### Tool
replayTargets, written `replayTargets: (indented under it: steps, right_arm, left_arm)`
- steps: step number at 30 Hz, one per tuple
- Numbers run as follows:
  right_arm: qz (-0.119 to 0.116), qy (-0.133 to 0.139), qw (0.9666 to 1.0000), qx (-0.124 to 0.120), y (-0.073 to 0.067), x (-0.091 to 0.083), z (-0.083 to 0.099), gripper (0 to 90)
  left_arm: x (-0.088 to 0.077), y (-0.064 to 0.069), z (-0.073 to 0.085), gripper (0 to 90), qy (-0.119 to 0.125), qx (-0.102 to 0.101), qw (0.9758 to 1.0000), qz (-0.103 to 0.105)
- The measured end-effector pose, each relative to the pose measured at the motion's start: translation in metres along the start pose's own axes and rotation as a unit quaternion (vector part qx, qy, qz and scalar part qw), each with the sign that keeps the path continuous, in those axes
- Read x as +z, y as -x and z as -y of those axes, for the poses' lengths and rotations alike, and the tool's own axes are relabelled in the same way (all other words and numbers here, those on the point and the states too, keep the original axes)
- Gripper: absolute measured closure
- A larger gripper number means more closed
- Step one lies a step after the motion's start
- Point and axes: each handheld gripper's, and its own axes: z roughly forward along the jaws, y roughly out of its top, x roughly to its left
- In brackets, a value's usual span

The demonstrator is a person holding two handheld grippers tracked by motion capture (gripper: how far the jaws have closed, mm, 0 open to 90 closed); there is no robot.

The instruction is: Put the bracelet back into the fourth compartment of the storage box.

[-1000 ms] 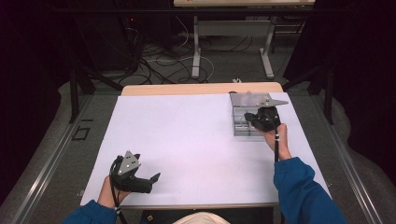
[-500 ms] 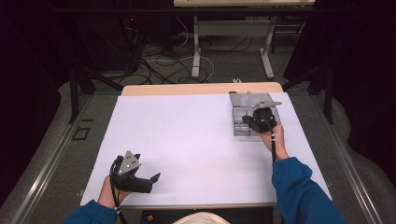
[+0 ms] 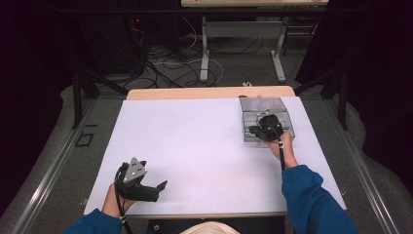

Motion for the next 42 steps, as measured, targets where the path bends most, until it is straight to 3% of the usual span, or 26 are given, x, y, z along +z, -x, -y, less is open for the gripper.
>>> replayTargets:
  steps: [15,25,36,42]
  right_arm:
    - [-0.005,-0.015,0.9998,0.013,-0.002,0.013,0.002,84.9]
    - [-0.019,-0.010,0.9996,0.019,0.002,0.006,0.001,67.2]
    - [-0.017,-0.015,0.9996,0.015,-0.002,-0.012,0.000,33.9]
    - [-0.024,-0.019,0.9995,0.009,-0.004,-0.024,0.003,23.0]
  left_arm:
    - [0.000,0.001,0.000,2.2,0.001,0.002,1.0000,0.002]
    - [0.000,0.001,0.000,2.2,0.002,0.002,1.0000,0.000]
    - [0.000,0.001,0.001,2.2,0.004,0.000,1.0000,-0.001]
    - [-0.001,0.001,0.001,2.2,0.003,0.000,1.0000,0.000]
